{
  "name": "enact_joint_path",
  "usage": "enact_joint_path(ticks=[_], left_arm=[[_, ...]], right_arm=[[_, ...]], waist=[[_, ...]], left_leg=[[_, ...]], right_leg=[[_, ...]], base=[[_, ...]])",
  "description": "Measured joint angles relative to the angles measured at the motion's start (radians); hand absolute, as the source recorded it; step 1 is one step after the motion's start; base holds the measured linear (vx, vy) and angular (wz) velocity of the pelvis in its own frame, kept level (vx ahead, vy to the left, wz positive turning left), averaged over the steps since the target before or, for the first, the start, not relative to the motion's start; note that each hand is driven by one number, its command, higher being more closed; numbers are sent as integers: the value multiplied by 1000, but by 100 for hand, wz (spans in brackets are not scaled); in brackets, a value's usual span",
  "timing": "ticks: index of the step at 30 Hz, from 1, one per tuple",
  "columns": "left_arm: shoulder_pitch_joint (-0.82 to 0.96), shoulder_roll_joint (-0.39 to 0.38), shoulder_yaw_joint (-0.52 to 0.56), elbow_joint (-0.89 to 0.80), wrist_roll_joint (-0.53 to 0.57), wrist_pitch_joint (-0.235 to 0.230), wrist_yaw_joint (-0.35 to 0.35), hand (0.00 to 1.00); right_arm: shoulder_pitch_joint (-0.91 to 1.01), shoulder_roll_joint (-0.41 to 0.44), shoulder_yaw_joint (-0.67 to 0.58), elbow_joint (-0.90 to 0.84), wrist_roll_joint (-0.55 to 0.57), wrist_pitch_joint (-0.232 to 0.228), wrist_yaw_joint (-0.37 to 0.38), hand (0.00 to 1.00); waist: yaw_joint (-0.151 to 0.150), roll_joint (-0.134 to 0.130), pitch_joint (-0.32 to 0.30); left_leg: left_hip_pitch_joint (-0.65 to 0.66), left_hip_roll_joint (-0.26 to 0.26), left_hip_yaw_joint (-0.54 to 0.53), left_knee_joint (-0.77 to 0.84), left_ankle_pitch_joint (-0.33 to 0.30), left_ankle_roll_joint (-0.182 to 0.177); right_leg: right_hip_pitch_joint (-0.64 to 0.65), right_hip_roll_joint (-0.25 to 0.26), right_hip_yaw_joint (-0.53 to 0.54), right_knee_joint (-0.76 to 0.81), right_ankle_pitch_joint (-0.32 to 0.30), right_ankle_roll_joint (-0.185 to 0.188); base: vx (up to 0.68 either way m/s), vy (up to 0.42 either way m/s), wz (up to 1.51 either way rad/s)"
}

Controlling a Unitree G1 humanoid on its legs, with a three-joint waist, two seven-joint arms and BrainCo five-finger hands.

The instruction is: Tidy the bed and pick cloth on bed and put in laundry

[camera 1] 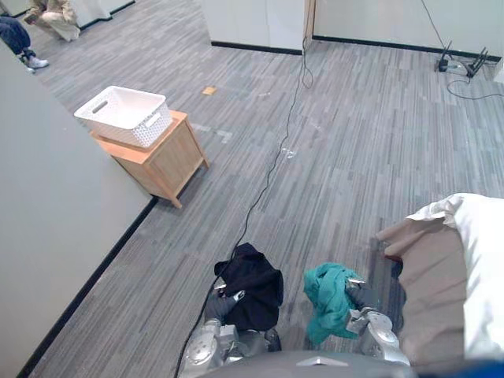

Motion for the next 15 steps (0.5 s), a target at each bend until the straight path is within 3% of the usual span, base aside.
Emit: enact_joint_path(ticks=[1,2,3,4,5,6,7,8,10,11,13,14,15], left_arm=[[13,1,-12,-4,4,0,-2,100],[13,6,-13,-16,23,0,-9,100],[19,12,-15,-29,35,0,-11,100],[32,33,-29,-45,50,0,-12,100],[38,60,-55,-48,71,1,-9,100],[34,71,-76,-48,72,4,0,100],[26,73,-85,-48,70,7,5,100],[-4,68,-93,-48,66,23,9,100],[-42,55,-93,-52,56,49,4,100],[-49,55,-93,-55,44,57,-3,100],[-65,58,-90,-60,21,85,-25,100],[-59,65,-85,-60,-19,96,-47,100],[-52,71,-80,-57,-54,106,-60,100]], right_arm=[[6,0,-1,0,0,3,-6,100],[6,6,4,0,1,3,-13,100],[6,13,4,0,1,3,-15,100],[11,24,4,0,2,3,-16,100],[24,28,4,-1,2,3,-15,100],[34,25,3,-9,3,3,-15,100],[35,23,3,-11,8,2,-15,100],[31,14,-2,-18,24,2,-15,100],[32,-6,0,-54,45,1,-17,100],[32,-8,0,-60,54,0,-20,100],[36,-9,-1,-73,72,0,-33,100],[37,-5,0,-73,75,0,-33,100],[43,0,0,-75,78,-1,-34,100]], waist=[[0,14,-14],[-1,-1,-5],[0,-15,0],[-7,-37,-2],[-17,-51,-11],[-29,-60,-16],[-35,-62,-13],[-55,-50,-5],[-74,-18,15],[-79,-15,18],[-81,-22,29],[-78,-36,30],[-79,-57,37]], left_leg=[[17,10,4,-6,-15,13],[49,6,5,-9,-37,11],[71,-2,0,-17,-47,11],[106,-12,-7,-30,-57,11],[142,-19,-28,-44,-63,4],[167,-15,-59,-46,-71,6],[178,-9,-71,-44,-72,10],[194,19,-125,-43,-74,11],[209,68,-181,-38,-73,8],[214,76,-198,-37,-71,5],[252,92,-220,-37,-83,-36],[279,96,-216,-36,-115,-90],[312,95,-216,-32,-148,-128]], right_leg=[[-80,-8,-2,201,-50,32],[-196,-42,-2,483,-54,60],[-245,-64,-3,598,-32,72],[-310,-97,-9,750,-17,73],[-369,-119,-25,864,-32,47],[-401,-116,-41,887,-62,25],[-417,-106,-49,876,-86,19],[-452,-65,-69,798,-127,-23],[-475,-11,-102,593,-120,-58],[-484,-5,-105,517,-101,-64],[-499,-10,-96,252,30,-63],[-491,-9,-79,113,122,-51],[-484,-15,-56,92,233,-68]], base=[[139,58,-20],[149,51,-15],[137,31,-6],[246,6,14],[337,-20,41],[365,-44,56],[377,-89,101],[323,-109,99],[410,-184,108],[451,-218,105],[392,-201,79],[487,-289,52],[496,-301,40]])
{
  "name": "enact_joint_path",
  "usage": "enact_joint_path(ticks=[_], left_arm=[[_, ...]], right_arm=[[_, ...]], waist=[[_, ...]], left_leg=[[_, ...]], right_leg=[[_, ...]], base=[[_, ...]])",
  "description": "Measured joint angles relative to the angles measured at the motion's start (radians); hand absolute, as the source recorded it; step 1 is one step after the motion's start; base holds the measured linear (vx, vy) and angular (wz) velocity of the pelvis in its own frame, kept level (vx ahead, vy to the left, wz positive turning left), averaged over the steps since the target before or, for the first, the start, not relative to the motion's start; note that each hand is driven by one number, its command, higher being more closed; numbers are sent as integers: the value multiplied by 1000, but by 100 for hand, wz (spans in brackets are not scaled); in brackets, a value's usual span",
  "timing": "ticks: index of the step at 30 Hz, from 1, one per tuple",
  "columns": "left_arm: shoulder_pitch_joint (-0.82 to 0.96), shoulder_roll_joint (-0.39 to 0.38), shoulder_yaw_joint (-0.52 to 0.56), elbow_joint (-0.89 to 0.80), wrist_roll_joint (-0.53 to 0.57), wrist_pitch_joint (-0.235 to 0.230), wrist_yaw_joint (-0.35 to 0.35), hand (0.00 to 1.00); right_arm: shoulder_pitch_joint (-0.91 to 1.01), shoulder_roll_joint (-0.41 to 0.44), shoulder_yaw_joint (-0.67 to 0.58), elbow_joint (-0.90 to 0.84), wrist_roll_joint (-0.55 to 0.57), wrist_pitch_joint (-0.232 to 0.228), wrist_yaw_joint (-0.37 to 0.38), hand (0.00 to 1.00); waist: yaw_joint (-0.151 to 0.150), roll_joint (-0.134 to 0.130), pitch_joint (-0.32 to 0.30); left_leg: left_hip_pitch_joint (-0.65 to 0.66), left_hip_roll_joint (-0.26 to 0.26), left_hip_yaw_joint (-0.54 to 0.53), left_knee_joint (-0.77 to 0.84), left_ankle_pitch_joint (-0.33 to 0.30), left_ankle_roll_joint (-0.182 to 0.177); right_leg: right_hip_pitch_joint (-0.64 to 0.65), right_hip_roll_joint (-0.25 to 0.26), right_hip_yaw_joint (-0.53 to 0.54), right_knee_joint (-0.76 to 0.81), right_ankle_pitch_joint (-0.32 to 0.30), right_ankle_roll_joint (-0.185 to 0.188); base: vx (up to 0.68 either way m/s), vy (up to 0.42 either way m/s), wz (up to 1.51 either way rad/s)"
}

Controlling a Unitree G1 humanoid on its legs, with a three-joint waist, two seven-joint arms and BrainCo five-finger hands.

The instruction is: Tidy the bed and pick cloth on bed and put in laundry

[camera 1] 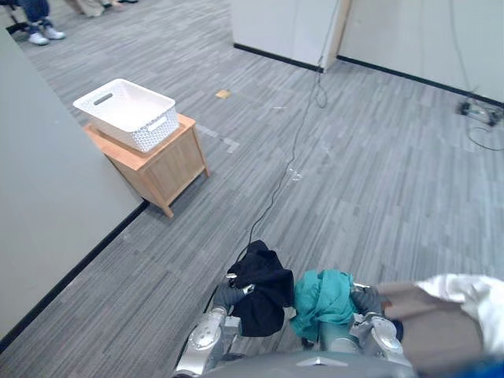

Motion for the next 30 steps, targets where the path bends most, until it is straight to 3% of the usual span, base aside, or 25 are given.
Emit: enact_joint_path(ticks=[1,2,3,6,7,8,9,10,12,13,15,16,17,19,20,21,22,24,25,26,27,29,30], left_arm=[[-1,-4,3,20,-19,10,-3,100],[1,-22,8,34,-26,12,-6,100],[3,-31,8,39,-26,11,-6,100],[19,-43,25,42,-28,9,-6,100],[19,-66,46,42,-28,4,-6,100],[40,-74,67,27,-25,-30,-11,100],[36,-82,75,28,-25,-41,-17,100],[30,-87,74,23,-22,-42,-20,100],[30,-80,77,2,-27,-43,-25,100],[34,-82,84,-19,-33,-46,-28,100],[42,-93,115,-36,-34,-47,-29,100],[45,-93,119,-38,-37,-47,-28,100],[42,-94,120,-42,-42,-46,-27,100],[41,-97,119,-42,-67,-41,-25,100],[37,-95,120,-37,-77,-28,-20,100],[34,-92,121,-34,-78,-21,-17,100],[34,-91,123,-13,-80,-10,-15,100],[14,-92,127,7,-112,-1,-15,100],[12,-92,135,11,-115,0,-17,100],[13,-93,148,14,-115,2,-20,100],[17,-84,160,28,-114,-1,-29,100],[27,-78,161,30,-112,-3,-35,100],[34,-69,161,30,-108,-2,-37,100]], right_arm=[[0,-1,-2,-3,4,0,-1,100],[-30,-16,-10,-5,4,-7,-4,100],[-56,-15,-19,-7,5,-11,-4,100],[-54,-6,-12,-16,5,-18,-2,100],[-50,-9,8,-19,5,-18,0,100],[-35,-14,29,-28,5,-17,7,100],[-36,-12,37,-28,5,-14,13,100],[-42,-25,38,-29,4,-4,20,100],[-50,-30,36,-29,2,5,28,100],[-45,-46,19,-27,2,4,43,100],[-45,-45,-35,6,2,-17,104,100],[-31,-45,-76,20,2,-49,149,100],[-14,-48,-103,27,0,-85,188,100],[9,-63,-112,24,-2,-118,212,100],[35,-65,-111,12,-25,-138,219,100],[45,-60,-108,7,-33,-139,219,100],[66,-51,-103,-9,-98,-161,178,100],[65,-52,-78,-20,-150,-163,117,100],[60,-52,-64,-21,-155,-161,108,100],[57,-49,-61,-27,-158,-154,100,100],[70,-24,-51,-59,-177,-142,77,100],[73,-17,-27,-79,-183,-132,66,100],[73,-16,-13,-88,-181,-122,73,100]], waist=[[1,24,13],[4,60,20],[5,78,22],[10,80,22],[18,97,26],[32,100,32],[32,102,43],[34,119,54],[46,102,66],[55,97,68],[73,96,68],[73,92,68],[70,87,67],[55,84,64],[49,82,63],[50,76,60],[49,61,44],[54,43,25],[57,44,24],[57,43,23],[58,34,20],[55,25,15],[51,21,14]], left_leg=[[29,28,3,4,-24,-21],[25,73,14,26,-20,-29],[6,94,27,72,1,-38],[-100,146,15,327,67,-39],[-199,189,-18,526,190,-17],[-291,218,-22,721,344,-45],[-336,227,-33,824,331,-44],[-423,217,-40,970,260,-26],[-516,149,-17,1000,182,-30],[-554,110,13,932,145,-27],[-566,76,90,708,111,-13],[-553,45,129,488,114,-11],[-523,13,175,250,151,-9],[-495,-12,243,12,238,0],[-500,-6,321,-50,306,18],[-499,-5,347,-43,332,37],[-498,-18,388,-39,375,84],[-496,-63,392,-20,319,169],[-494,-63,392,-7,301,171],[-490,-65,395,4,282,173],[-417,-81,386,-2,237,178],[-358,-97,354,-13,199,177],[-319,-105,333,-16,176,177]], right_leg=[[-2,21,4,45,55,-62],[-21,60,-7,97,-4,-80],[-43,81,-11,142,-49,-97],[-16,133,-30,150,-112,-123],[53,170,-50,80,-112,-128],[95,186,-57,82,-156,-111],[121,201,-58,82,-169,-148],[182,224,-48,53,-185,-169],[265,225,-29,1,-200,-187],[309,223,-13,-33,-203,-186],[368,215,2,-63,-206,-164],[399,204,2,-80,-214,-151],[440,193,-1,-104,-222,-138],[483,186,-16,-142,-233,-119],[526,184,-39,-171,-255,-93],[541,178,-45,-177,-267,-84],[555,155,-48,-178,-293,-58],[555,108,-57,-156,-290,-23],[546,101,-56,-126,-286,-7],[532,92,-62,-70,-286,17],[462,38,-83,220,-302,87],[362,-6,-78,489,-263,145],[300,-34,-62,657,-261,149]], base=[[549,-376,11],[511,-381,-15],[492,-391,-27],[391,-312,-21],[451,-246,-31],[467,-194,-28],[455,-148,-29],[405,-118,-32],[390,-111,-39],[358,-81,-51],[395,-39,-43],[404,19,-10],[539,53,0],[436,89,22],[459,146,31],[558,193,38],[479,169,34],[542,201,32],[497,198,18],[498,242,32],[506,236,34],[512,176,32],[584,103,71]])
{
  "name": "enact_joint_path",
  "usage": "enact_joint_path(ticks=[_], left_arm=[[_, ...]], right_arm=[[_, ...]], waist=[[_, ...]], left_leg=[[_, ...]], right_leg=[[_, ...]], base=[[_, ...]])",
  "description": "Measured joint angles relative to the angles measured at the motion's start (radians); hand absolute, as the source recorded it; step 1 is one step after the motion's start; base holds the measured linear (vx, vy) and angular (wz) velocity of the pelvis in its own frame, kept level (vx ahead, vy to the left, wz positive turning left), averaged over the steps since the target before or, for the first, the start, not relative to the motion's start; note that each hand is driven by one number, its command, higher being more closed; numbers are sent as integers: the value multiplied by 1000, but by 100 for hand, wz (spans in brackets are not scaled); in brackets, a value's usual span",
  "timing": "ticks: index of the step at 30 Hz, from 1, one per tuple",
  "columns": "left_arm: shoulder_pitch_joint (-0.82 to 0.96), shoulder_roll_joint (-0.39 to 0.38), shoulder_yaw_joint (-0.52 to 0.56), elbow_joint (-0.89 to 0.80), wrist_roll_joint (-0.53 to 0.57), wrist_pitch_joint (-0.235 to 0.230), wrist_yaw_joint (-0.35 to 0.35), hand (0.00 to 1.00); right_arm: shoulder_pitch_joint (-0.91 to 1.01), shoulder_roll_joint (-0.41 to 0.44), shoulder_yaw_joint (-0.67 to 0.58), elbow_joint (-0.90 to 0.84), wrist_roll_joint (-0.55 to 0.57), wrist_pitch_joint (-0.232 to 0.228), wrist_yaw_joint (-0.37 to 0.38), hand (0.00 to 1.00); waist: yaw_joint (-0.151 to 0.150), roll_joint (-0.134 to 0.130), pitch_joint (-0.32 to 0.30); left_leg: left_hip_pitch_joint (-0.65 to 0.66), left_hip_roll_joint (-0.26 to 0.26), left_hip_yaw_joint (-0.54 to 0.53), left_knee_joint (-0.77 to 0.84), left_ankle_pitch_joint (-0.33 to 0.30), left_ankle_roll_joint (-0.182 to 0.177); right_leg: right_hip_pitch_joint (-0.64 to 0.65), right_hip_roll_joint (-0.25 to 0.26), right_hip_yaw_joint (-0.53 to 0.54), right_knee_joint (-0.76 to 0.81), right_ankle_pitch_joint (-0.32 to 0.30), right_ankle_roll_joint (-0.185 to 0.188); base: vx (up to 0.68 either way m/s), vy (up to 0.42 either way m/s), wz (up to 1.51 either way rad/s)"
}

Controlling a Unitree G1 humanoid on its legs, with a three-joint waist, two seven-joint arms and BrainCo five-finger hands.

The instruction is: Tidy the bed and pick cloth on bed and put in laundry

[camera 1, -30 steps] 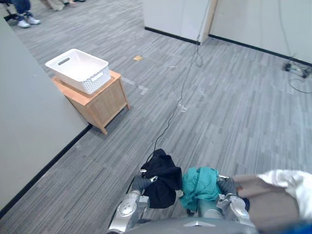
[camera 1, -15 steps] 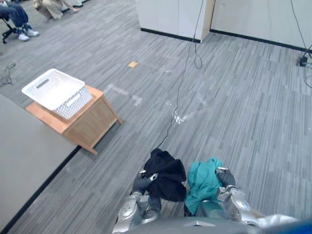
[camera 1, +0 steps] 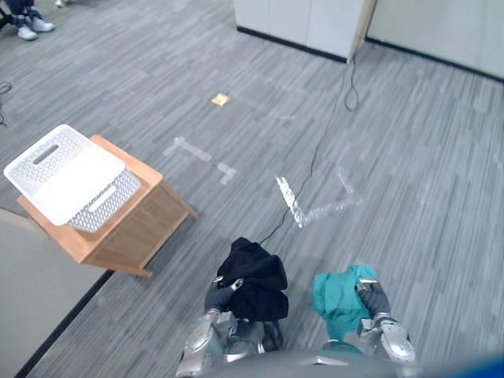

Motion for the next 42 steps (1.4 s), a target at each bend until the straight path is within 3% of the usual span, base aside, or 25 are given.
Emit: enact_joint_path(ticks=[1,3,6,8,10,11,12,14,16,17,18,19,20,22,25,27,28,29,33,35,36,38,40,41,42], left_arm=[[13,2,-6,1,11,1,9,100],[20,1,-14,1,12,0,19,100],[19,3,-15,12,0,0,23,100],[6,5,-16,13,-5,-2,36,100],[6,12,-14,19,-5,-18,40,100],[4,24,-14,30,-6,-29,40,100],[5,14,-14,41,-6,-30,40,100],[29,-28,-15,42,-8,-46,38,100],[44,-37,-6,24,-16,-47,35,100],[47,-37,2,12,-24,-48,30,100],[56,-42,34,-10,-54,-54,11,100],[60,-44,39,-14,-63,-57,5,100],[69,-43,44,-27,-66,-60,-6,100],[74,-33,37,-51,-66,-56,-14,100],[69,-25,31,-78,-65,-34,-40,100],[61,-16,22,-81,-65,-28,-48,100],[53,-16,15,-83,-66,-21,-47,100],[34,-4,19,-80,-79,-11,-41,100],[17,7,21,-62,-86,7,-30,100],[11,15,21,-32,-83,15,-34,100],[13,14,21,-29,-83,17,-36,100],[30,8,10,-11,-73,27,-52,100],[29,34,4,-18,-51,21,-56,100],[30,58,0,-12,-37,19,-51,100],[30,65,-6,-7,-35,19,-46,100]], right_arm=[[9,-2,2,-5,42,38,39,100],[34,-1,2,-4,47,38,65,100],[53,-6,15,9,49,6,89,100],[70,-2,16,9,73,-8,83,100],[82,19,19,31,84,-31,83,100],[89,36,18,37,85,-47,88,100],[89,28,9,34,85,-55,87,100],[86,-9,7,3,84,-61,87,100],[74,-17,22,-10,84,-43,85,100],[74,-21,31,-15,85,-31,84,100],[74,-41,70,-30,85,-2,85,100],[74,-51,83,-35,85,10,86,100],[65,-64,101,-37,85,32,86,100],[44,-68,107,-21,85,64,88,100],[12,-75,95,14,86,75,99,100],[5,-72,64,13,86,77,109,100],[4,-68,45,20,84,79,114,100],[-2,-58,38,33,82,83,117,100],[-10,-28,66,21,60,79,120,100],[-8,-26,79,15,36,83,110,100],[-4,-25,80,13,35,83,105,100],[19,-29,78,11,35,85,95,100],[25,-23,96,3,35,87,93,100],[35,-20,107,2,32,87,96,100],[41,-19,107,2,30,87,96,100]], waist=[[-16,0,-2],[-28,-1,-3],[-60,1,2],[-63,11,1],[-47,-27,-11],[-42,-37,-17],[-43,-17,-19],[-37,39,-28],[-30,46,-31],[-26,45,-31],[-21,44,-25],[-20,44,-22],[-12,59,-19],[3,58,-17],[6,50,-9],[2,39,-1],[2,25,5],[-3,-10,1],[6,-24,4],[8,-16,-2],[7,-17,-2],[5,5,-39],[6,-44,-31],[1,-57,-26],[0,-59,-27]], left_leg=[[58,-8,-54,-10,-25,-3],[104,-15,-116,-19,-48,-5],[173,6,-250,-27,-66,-18],[181,67,-351,-15,-105,-72],[171,87,-420,20,-160,-120],[172,105,-454,52,-204,-154],[175,129,-457,65,-214,-165],[177,188,-444,120,-212,-177],[143,209,-444,256,-193,-185],[105,215,-445,349,-172,-188],[-9,241,-447,608,-59,-202],[-53,260,-445,711,3,-206],[-136,294,-433,900,4,-206],[-228,291,-375,1011,-24,-191],[-305,223,-213,803,-86,-195],[-281,133,-110,460,-40,-151],[-232,75,-42,265,12,-24],[-174,27,-28,159,57,-9],[-174,27,-29,149,55,8],[-138,42,10,155,40,-13],[-125,48,14,148,30,-24],[-48,60,18,31,-17,-47],[25,13,6,-28,-23,-55],[65,1,-10,-36,-36,-56],[81,2,-20,-35,-41,-54]], right_leg=[[-83,-36,-12,151,-29,-48],[-164,-64,-13,194,-59,-65],[-261,-89,-5,-9,-96,-96],[-263,-50,30,-392,-20,-87],[-259,-38,130,-632,77,-67],[-244,-21,168,-634,168,-45],[-240,1,169,-603,173,-60],[-269,34,137,-428,31,-110],[-240,33,94,-372,-46,-125],[-216,34,79,-370,-66,-132],[-139,42,43,-394,-99,-149],[-100,54,27,-418,-107,-159],[-20,74,-11,-464,-115,-176],[89,80,-52,-545,-119,-184],[205,75,-109,-654,-93,-168],[243,48,-141,-658,-106,-144],[269,33,-152,-658,-119,-122],[268,8,-153,-663,-95,-114],[302,45,-146,-816,46,-112],[316,49,-120,-788,102,-78],[307,50,-113,-753,102,-78],[193,22,-102,-462,71,-49],[61,-85,-82,-128,105,-41],[1,-140,-81,41,93,-68],[-22,-149,-82,85,61,-87]], base=[[466,48,99],[394,-10,113],[448,-157,148],[433,-310,150],[436,-468,128],[404,-472,111],[397,-443,82],[380,-383,53],[337,-298,50],[414,-345,69],[319,-275,56],[404,-295,64],[330,-201,51],[343,-161,46],[437,-41,41],[506,89,46],[396,53,61],[382,52,50],[281,12,16],[184,-42,-8],[147,-14,-4],[173,-14,6],[215,-46,16],[252,-63,24],[237,-55,31]])
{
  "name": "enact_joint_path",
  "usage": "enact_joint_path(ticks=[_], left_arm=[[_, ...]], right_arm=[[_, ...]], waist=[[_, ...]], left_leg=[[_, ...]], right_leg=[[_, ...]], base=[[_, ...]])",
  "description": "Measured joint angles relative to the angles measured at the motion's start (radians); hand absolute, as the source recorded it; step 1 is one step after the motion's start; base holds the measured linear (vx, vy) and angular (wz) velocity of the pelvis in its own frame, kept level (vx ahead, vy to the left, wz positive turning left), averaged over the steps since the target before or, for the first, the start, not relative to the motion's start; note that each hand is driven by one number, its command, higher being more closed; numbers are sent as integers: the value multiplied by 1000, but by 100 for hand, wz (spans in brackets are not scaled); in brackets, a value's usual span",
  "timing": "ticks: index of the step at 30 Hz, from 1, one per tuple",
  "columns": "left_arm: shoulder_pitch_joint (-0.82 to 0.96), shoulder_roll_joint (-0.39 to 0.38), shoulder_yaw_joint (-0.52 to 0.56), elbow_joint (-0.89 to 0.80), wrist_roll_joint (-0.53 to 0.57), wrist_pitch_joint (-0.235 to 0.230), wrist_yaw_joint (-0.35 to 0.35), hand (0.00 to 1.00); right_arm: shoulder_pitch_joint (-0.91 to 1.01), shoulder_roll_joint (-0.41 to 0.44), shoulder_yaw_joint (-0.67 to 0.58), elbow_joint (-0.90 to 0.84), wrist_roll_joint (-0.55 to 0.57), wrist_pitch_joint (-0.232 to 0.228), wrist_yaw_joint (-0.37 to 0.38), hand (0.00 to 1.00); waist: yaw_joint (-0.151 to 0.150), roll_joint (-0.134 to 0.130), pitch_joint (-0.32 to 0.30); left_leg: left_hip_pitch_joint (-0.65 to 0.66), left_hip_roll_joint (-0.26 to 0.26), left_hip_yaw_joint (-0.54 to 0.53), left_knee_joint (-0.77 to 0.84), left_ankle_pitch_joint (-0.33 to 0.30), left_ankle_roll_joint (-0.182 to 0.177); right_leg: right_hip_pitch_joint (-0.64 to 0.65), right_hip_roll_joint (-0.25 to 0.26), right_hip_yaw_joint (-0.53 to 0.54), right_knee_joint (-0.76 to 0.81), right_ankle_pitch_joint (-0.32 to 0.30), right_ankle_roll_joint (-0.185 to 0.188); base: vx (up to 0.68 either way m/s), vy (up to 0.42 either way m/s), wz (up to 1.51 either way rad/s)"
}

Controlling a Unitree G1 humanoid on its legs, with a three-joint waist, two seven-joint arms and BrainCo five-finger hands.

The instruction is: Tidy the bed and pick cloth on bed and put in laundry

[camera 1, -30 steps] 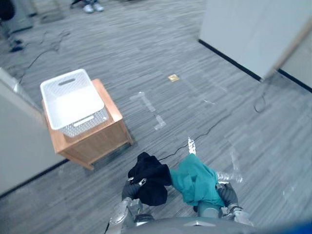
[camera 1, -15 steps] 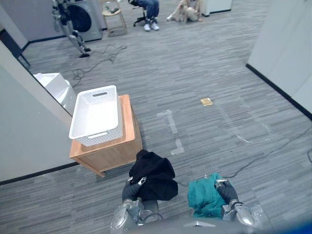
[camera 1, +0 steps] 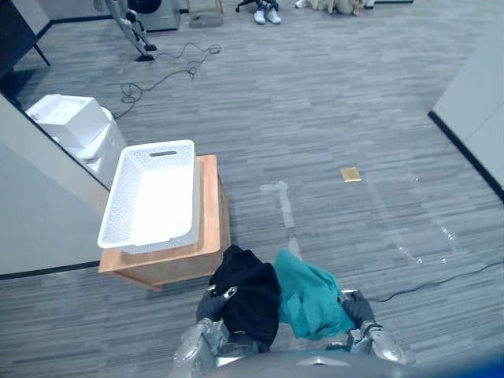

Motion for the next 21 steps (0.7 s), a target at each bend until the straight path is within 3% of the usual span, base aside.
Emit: enact_joint_path(ticks=[1,2,4,5,7,9,10,11,14,16,18,19,20,21], left_arm=[[1,2,-3,5,-1,0,5,100],[-1,-1,-13,6,-9,0,20,100],[-8,-3,-22,8,-9,1,23,100],[-21,-2,-34,9,-9,5,24,100],[-33,0,-48,19,-9,12,29,100],[-43,-7,-48,51,-9,13,36,100],[-42,1,-48,56,-9,12,37,100],[-43,3,-47,76,-8,10,37,100],[-28,-59,-47,83,-8,-3,34,100],[-25,-60,-45,83,-11,-13,34,100],[-25,-59,-35,82,-31,-29,33,100],[-22,-58,-22,82,-54,-40,26,100],[-13,-62,-2,79,-61,-50,16,100],[-8,-62,0,76,-67,-58,15,100]], right_arm=[[8,0,1,0,-2,0,0,100],[13,0,7,0,-2,-1,0,100],[14,0,20,0,0,-7,-1,100],[16,-3,22,-4,8,-19,-1,100],[27,-4,22,-5,15,-35,-3,100],[32,-3,24,-4,17,-50,-2,100],[37,1,28,-3,19,-60,-2,100],[43,7,23,-4,35,-69,-2,100],[34,-39,-14,-26,55,-93,-14,100],[32,-44,-12,-22,55,-94,-14,100],[18,-46,-1,11,54,-94,-13,100],[9,-51,6,15,53,-92,-9,100],[10,-58,18,15,49,-91,-2,100],[12,-63,22,16,46,-89,6,100]], waist=[[-1,0,0],[-22,5,2],[-37,14,2],[-47,16,4],[-52,17,4],[-52,15,6],[-51,1,7],[-52,1,13],[-51,89,15],[-50,98,12],[-42,90,12],[-35,92,12],[-32,103,9],[-29,111,8]], left_leg=[[26,10,-14,3,-7,3],[54,42,-43,19,-15,-7],[66,79,-88,29,-21,-19],[72,110,-136,28,-21,-34],[77,128,-191,25,-30,-58],[89,140,-248,25,-51,-95],[100,135,-278,29,-74,-131],[129,149,-305,29,-96,-150],[131,227,-308,38,-102,-157],[128,244,-309,64,-90,-166],[77,254,-312,215,-74,-171],[-3,272,-318,391,-53,-166],[-84,303,-323,557,8,-167],[-115,322,-320,627,54,-168]], right_leg=[[-30,-1,-2,32,-53,-17],[-68,27,-13,-8,-127,-12],[-112,70,-17,-122,-161,-18],[-149,102,-9,-279,-159,-19],[-175,121,19,-451,-115,-9],[-177,133,92,-679,1,-1],[-162,128,145,-783,55,21],[-147,140,166,-747,118,9],[-180,197,141,-616,11,-40],[-206,199,126,-526,-59,-53],[-180,204,118,-521,-90,-69],[-141,211,111,-554,-92,-73],[-96,233,95,-599,-92,-74],[-66,246,87,-625,-92,-74]], base=[[270,-87,55],[273,-108,70],[275,-160,94],[269,-211,113],[298,-290,99],[289,-347,87],[288,-410,89],[277,-406,84],[284,-339,37],[237,-262,23],[218,-256,8],[192,-180,6],[188,-116,11],[246,-103,15]])
